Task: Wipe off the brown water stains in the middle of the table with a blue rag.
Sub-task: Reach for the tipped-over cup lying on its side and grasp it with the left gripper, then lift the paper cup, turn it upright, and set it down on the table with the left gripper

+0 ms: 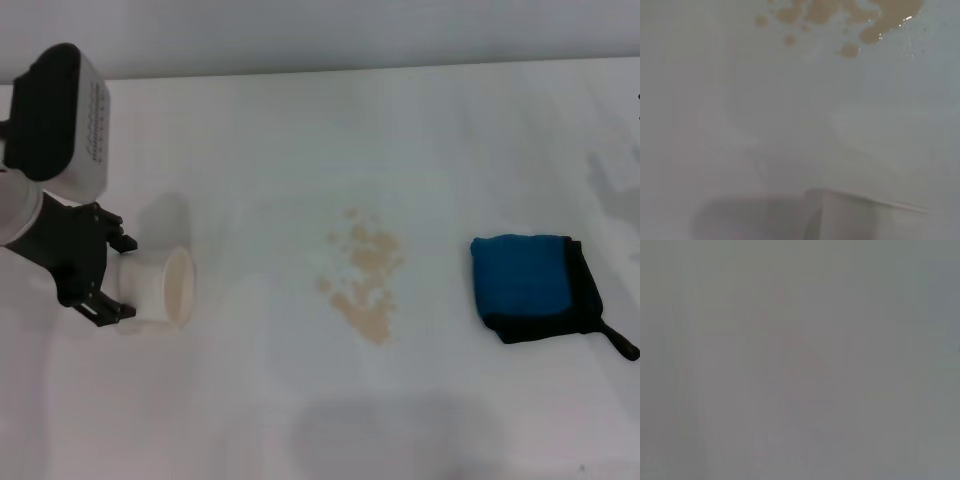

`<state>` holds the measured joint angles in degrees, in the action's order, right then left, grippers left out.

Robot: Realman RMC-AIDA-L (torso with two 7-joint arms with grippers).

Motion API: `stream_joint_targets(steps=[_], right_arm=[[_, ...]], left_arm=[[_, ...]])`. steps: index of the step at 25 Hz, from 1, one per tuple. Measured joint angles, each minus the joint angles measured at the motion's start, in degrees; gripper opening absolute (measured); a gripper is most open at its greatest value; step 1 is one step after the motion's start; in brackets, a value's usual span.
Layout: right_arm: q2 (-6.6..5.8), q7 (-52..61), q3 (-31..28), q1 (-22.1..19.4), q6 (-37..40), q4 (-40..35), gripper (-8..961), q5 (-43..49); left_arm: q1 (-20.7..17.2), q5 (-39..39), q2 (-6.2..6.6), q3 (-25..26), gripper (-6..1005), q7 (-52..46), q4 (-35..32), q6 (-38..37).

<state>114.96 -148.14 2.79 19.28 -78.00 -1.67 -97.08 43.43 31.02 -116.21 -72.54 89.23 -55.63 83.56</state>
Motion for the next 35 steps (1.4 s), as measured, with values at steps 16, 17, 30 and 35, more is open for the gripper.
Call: stream_joint_targets(steps=[16,17,30,35], right_arm=[[-0.08,-0.02,0.03,-0.01,0.10,-0.99,709,0.09],[-0.08,-0.02,0.03,-0.03,0.11,-1.10,709,0.09],[-0.18,-0.05,0.03,-0.49,0.18,-2.03,709,-0.07],[-0.18,-0.05,0.03,-0.47,0.04,-2.02,709,-0.05]], left_arm=[[1.83,-0.55,-1.92,-0.09,848,1.61,6.32,-6.11],[1.83,-0.50,-1.97,0.00,848,1.58,6.33,-6.26],[0.92,0.71,-2.53,0.68,745,0.54,4.96,-7.67],[-1.84,6.19,-2.53,3.48,708,0.70,0.43,-8.02]])
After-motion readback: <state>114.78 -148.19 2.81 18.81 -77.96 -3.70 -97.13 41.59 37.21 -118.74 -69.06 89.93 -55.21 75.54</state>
